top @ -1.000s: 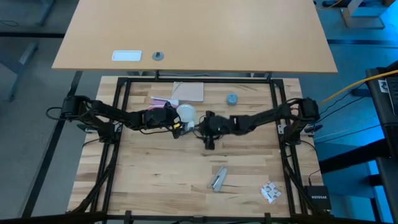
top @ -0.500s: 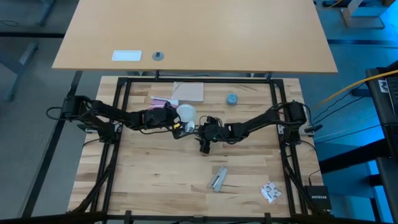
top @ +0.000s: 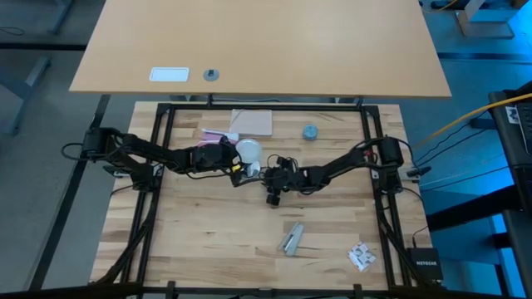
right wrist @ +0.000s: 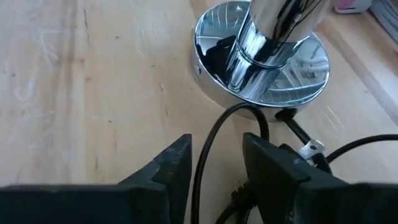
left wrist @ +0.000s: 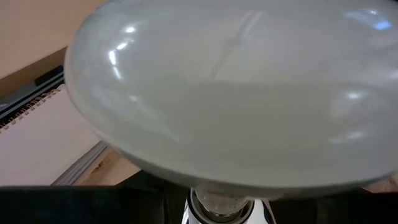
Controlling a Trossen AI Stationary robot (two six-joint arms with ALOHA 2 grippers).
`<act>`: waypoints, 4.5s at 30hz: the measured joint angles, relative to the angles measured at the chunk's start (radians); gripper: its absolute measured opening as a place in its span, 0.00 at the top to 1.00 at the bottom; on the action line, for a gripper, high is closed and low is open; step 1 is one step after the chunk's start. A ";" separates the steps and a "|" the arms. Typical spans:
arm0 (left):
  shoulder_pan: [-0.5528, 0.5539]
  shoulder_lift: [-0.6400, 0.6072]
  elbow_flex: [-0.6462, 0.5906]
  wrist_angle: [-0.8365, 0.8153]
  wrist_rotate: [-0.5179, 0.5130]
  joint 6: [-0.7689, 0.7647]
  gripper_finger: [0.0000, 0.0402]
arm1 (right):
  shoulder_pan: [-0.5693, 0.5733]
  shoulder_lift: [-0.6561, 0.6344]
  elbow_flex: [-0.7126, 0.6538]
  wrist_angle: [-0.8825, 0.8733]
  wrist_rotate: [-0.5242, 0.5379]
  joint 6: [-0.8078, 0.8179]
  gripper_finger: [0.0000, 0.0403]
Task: Screw lightbulb
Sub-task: Insert light bulb into the lamp
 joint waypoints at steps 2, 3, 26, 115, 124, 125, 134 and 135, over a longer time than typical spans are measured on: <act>0.000 0.000 0.000 0.000 0.000 0.000 0.59 | 0.000 0.001 0.000 -0.003 0.005 0.000 0.68; 0.000 0.000 0.000 -0.001 0.000 0.000 0.59 | -0.002 0.001 0.000 -0.003 0.006 0.000 0.70; 0.000 -0.001 0.001 -0.005 0.004 0.000 0.59 | -0.161 0.002 0.000 -0.031 0.018 -0.017 0.97; 0.000 0.000 0.001 -0.007 0.004 0.000 0.59 | -0.031 0.070 0.004 0.329 -0.089 -0.189 0.65; 0.000 0.000 0.001 -0.006 0.004 0.000 0.59 | -0.032 0.090 0.062 0.195 -0.037 -0.189 0.66; 0.000 0.000 0.001 -0.006 0.004 0.000 0.59 | -0.032 0.090 0.066 0.176 -0.036 -0.189 0.66; 0.000 0.000 0.001 -0.006 0.003 0.000 0.59 | -0.032 0.089 0.073 0.112 0.030 -0.159 0.66; 0.000 0.000 0.001 -0.007 0.004 0.000 0.59 | -0.031 0.089 0.074 0.104 0.038 -0.158 0.66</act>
